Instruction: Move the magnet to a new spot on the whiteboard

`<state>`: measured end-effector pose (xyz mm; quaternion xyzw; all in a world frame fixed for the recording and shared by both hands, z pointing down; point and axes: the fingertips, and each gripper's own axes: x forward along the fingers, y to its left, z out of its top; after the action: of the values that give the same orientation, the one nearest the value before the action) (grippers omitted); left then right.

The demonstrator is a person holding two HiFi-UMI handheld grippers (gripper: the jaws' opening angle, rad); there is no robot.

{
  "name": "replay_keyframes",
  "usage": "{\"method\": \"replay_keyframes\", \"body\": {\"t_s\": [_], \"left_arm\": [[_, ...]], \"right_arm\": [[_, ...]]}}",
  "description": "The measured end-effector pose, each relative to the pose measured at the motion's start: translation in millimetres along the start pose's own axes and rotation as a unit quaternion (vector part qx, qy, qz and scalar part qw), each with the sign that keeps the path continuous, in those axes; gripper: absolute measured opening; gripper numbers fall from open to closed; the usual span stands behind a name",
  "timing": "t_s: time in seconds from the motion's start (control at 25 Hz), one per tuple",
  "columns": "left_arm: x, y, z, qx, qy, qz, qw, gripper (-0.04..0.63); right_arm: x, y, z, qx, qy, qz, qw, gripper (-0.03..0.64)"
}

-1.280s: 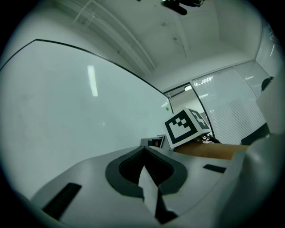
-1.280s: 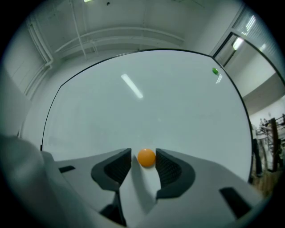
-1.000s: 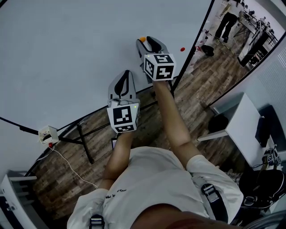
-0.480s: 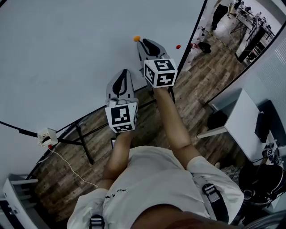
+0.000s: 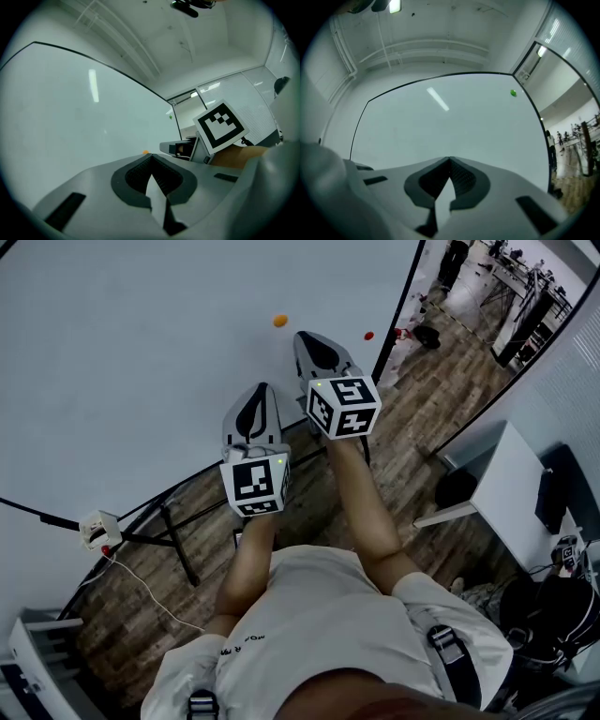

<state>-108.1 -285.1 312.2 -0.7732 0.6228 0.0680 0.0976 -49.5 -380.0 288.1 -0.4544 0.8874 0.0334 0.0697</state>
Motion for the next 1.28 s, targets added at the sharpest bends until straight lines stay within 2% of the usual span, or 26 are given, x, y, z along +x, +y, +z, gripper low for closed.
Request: {"method": "replay_keyframes", "body": {"t_s": [0.4,1.28], "left_arm": [[3.7,-14.0,2.4,-0.002,0.001,-0.007,1.0,0.003],[3.9,-21.5,7.4,-0.002,-0.003,-0.011,0.9999,0.003]], "right_arm": [[-29.2,-2.8,10.1,0.001,-0.012,-0.004,1.0,0.012],[-60.6,11.0,-0.4,-0.015,-0.009,0.011,1.0,0.012]]}}
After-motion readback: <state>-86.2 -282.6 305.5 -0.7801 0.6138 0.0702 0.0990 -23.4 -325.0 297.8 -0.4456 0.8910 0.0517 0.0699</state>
